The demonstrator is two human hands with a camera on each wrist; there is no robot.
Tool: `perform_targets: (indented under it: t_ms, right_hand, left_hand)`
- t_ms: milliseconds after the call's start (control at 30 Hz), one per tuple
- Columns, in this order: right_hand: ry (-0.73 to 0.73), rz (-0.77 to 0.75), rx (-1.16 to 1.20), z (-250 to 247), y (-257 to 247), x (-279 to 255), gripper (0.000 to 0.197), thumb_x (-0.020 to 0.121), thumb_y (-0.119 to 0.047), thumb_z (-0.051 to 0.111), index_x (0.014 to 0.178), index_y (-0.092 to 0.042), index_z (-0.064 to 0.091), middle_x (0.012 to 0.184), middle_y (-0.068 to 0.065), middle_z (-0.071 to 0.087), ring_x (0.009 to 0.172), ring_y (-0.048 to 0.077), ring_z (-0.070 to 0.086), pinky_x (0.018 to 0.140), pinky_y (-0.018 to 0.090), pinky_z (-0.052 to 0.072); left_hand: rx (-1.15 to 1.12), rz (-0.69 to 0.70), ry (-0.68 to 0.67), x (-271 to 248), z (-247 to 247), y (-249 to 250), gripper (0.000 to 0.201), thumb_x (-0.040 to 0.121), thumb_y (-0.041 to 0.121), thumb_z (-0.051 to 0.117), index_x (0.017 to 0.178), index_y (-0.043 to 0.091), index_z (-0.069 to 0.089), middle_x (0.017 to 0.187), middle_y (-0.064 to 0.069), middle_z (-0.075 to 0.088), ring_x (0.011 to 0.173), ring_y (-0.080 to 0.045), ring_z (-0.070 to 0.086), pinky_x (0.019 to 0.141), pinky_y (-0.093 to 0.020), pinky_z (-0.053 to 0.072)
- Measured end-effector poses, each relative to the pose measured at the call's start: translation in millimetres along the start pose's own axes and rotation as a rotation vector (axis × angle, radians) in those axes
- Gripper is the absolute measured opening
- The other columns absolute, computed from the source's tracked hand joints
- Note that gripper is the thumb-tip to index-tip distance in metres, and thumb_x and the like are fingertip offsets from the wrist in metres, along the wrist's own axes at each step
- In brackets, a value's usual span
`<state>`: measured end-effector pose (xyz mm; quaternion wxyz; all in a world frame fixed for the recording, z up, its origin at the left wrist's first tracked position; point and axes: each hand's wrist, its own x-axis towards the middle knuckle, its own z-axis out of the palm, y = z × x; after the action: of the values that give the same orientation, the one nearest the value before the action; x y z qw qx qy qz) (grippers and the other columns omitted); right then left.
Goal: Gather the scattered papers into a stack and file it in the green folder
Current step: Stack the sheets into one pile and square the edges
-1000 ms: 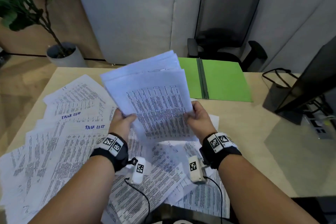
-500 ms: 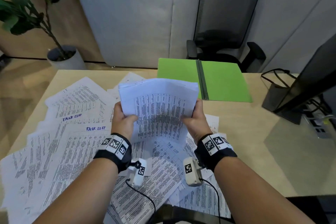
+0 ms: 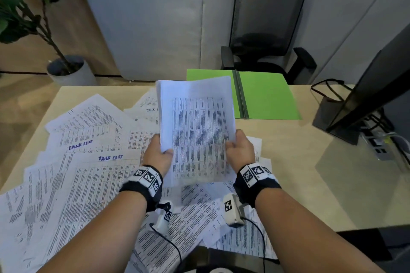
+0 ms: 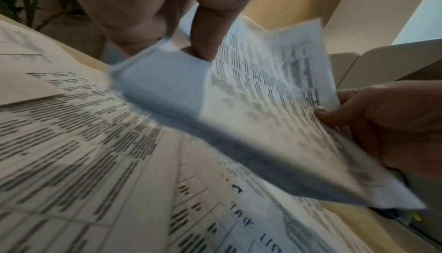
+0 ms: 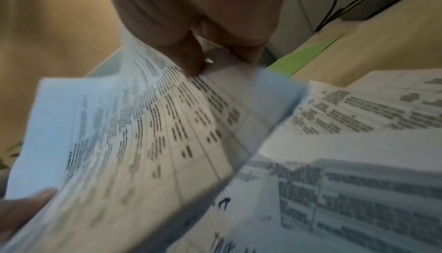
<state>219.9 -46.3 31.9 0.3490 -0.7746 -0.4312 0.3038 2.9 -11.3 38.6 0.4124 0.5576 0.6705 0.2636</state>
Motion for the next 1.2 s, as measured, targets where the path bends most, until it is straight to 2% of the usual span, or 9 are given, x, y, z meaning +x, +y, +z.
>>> perform_targets:
  t_ms: [133,233,333,467,667,800,900,1000,1200]
  right_hand:
    - [0.082,0.154,-0.047,-24,28,9,0.014,0.089,-0.005,0.043,0.098,-0.015,0.047,0.078,0.010,0.056,0.064,0.026,0.056,0.054,0.029,0.049]
    - [0.150,0.306,-0.057,-46,72,8,0.010,0.090,-0.008,0.043,0.094,-0.010,0.052,0.081,0.015,0.059,0.058,0.023,0.052,0.047,0.022,0.042]
    - [0.167,0.408,-0.170,-75,114,10,0.010,0.091,-0.011,0.046,0.096,-0.011,0.055,0.085,0.013,0.062,0.065,0.025,0.056,0.052,0.024,0.040]
    - [0.194,0.476,-0.265,-107,149,13,0.014,0.089,-0.011,0.044,0.100,-0.012,0.054,0.086,0.013,0.061,0.070,0.028,0.059,0.057,0.027,0.046]
    - [0.235,0.497,-0.327,-136,164,27,0.017,0.087,-0.004,0.040,0.098,-0.013,0.049,0.081,0.011,0.053,0.077,0.030,0.056,0.071,0.033,0.048]
    - [0.249,0.530,-0.328,-135,171,39,0.025,0.082,-0.003,0.047,0.106,-0.010,0.052,0.099,0.013,0.057,0.087,0.032,0.056,0.080,0.037,0.050]
    - [0.275,0.558,-0.456,-122,170,41,0.050,0.080,-0.006,0.055,0.129,-0.013,0.046,0.127,0.014,0.047,0.116,0.036,0.047,0.097,0.048,0.043]
    - [0.279,0.431,-0.583,-104,154,39,0.065,0.078,-0.006,0.057,0.139,-0.020,0.037,0.142,0.009,0.036,0.126,0.032,0.036,0.104,0.048,0.035]
    - [-0.089,0.016,-0.618,-32,111,20,0.050,0.085,-0.033,0.055,0.132,-0.037,0.040,0.144,0.000,0.030,0.130,0.026,0.031,0.105,0.053,0.033]
  left_hand:
    - [0.058,0.005,-0.250,-4,24,12,0.043,0.094,0.018,0.057,0.135,0.012,0.043,0.118,0.004,0.057,0.097,-0.016,0.054,0.085,-0.028,0.045]
    - [0.269,0.057,-0.381,-6,52,-4,0.053,0.093,0.029,0.058,0.141,0.016,0.040,0.139,-0.002,0.051,0.117,-0.019,0.053,0.102,-0.033,0.043]
    - [0.670,0.103,-0.445,-1,78,-23,0.073,0.087,0.036,0.063,0.149,0.032,0.025,0.159,0.001,0.016,0.145,-0.026,0.019,0.114,-0.053,0.024]
    - [0.955,0.023,-0.564,11,106,-44,0.105,0.074,0.042,0.076,0.148,0.047,0.003,0.158,0.000,-0.021,0.146,-0.037,-0.004,0.110,-0.068,0.015]
    - [0.970,0.001,-0.549,21,115,-46,0.108,0.065,0.033,0.084,0.147,0.043,0.014,0.159,-0.004,-0.016,0.145,-0.044,-0.001,0.117,-0.057,0.009]
    - [0.939,-0.015,-0.537,21,115,-45,0.105,0.064,0.032,0.085,0.144,0.043,0.017,0.159,-0.003,-0.014,0.143,-0.047,-0.003,0.117,-0.058,0.011]
    - [0.946,-0.009,-0.548,19,112,-42,0.105,0.066,0.034,0.084,0.146,0.041,0.016,0.159,-0.004,-0.014,0.143,-0.049,-0.005,0.117,-0.057,0.009]
    - [0.923,-0.019,-0.550,16,109,-37,0.103,0.067,0.032,0.083,0.146,0.040,0.018,0.159,-0.004,-0.013,0.142,-0.049,-0.007,0.117,-0.056,0.009]
    - [0.872,-0.039,-0.545,10,105,-29,0.101,0.069,0.025,0.083,0.146,0.039,0.020,0.160,-0.002,-0.012,0.141,-0.050,-0.010,0.115,-0.056,0.016]
